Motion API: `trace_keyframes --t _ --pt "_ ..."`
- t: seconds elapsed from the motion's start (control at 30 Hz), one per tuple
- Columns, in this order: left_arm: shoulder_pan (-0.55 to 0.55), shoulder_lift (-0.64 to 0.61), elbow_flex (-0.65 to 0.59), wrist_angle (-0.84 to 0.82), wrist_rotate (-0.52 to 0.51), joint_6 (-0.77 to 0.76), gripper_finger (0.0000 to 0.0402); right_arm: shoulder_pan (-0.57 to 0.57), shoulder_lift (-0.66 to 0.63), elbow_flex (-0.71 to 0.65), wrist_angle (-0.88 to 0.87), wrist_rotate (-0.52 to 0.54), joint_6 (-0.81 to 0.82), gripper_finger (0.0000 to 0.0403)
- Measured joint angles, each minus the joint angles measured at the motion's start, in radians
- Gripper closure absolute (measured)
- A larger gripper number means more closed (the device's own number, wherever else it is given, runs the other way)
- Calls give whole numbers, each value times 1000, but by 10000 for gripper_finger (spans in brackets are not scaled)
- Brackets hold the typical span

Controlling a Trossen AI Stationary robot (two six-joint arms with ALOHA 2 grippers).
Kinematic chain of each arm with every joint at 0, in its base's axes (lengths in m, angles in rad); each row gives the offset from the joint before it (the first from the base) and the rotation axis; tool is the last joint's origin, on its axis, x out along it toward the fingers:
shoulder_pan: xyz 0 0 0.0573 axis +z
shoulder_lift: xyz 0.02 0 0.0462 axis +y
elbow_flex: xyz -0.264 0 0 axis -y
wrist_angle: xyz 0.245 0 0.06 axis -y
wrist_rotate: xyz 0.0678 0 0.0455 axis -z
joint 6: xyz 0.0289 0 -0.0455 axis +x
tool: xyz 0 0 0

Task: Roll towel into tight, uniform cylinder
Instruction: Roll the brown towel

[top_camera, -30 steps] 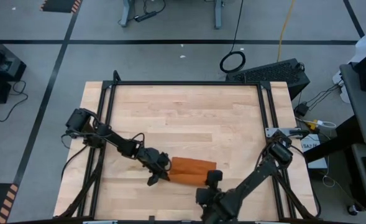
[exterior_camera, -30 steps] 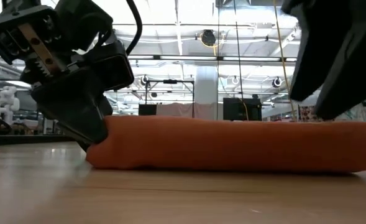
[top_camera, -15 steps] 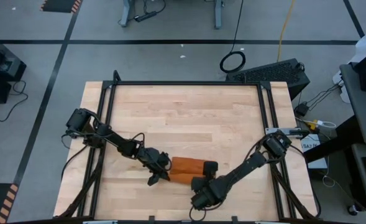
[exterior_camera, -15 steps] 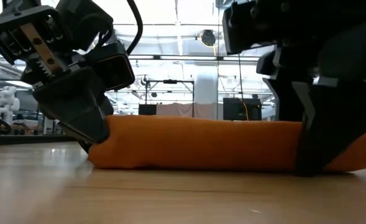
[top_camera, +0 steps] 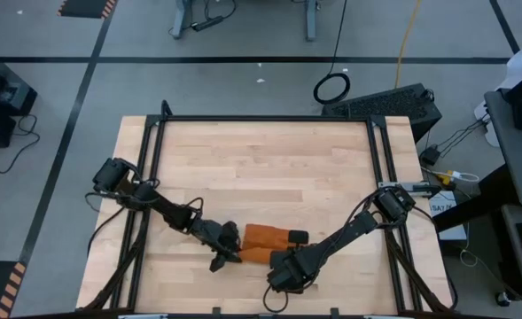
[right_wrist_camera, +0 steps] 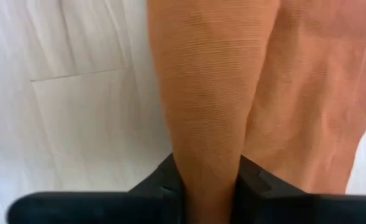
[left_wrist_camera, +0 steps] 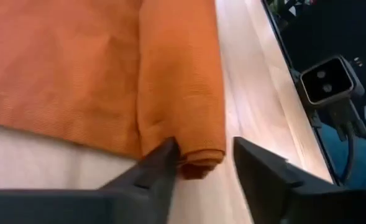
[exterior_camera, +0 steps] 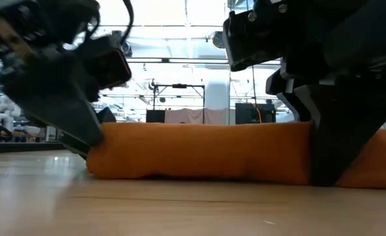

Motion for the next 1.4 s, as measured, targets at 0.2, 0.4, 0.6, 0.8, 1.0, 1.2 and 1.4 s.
trace_keyframes --t 0.2,0.4,0.6,0.8,1.0,1.2,1.4 --pt "-64 -29 0 -5 -26 21 146 18 1 0 35 -5 72 364" --pt "-48 -232 2 -227 -7 117 117 32 1 0 124 -70 131 367" --pt "-130 -394 2 -345 -161 286 116 30 3 0 202 -139 150 367" --pt "-341 -328 3 -215 -447 495 116 -3 4 0 236 -225 162 367" --pt "-417 -215 34 -138 -614 547 116 -55 5 -1 243 -301 96 367" --pt "-411 -72 76 -138 -621 517 116 -98 6 -3 275 -334 83 367" --pt "-412 4 114 -192 -716 515 116 -106 6 -3 276 -332 77 367"
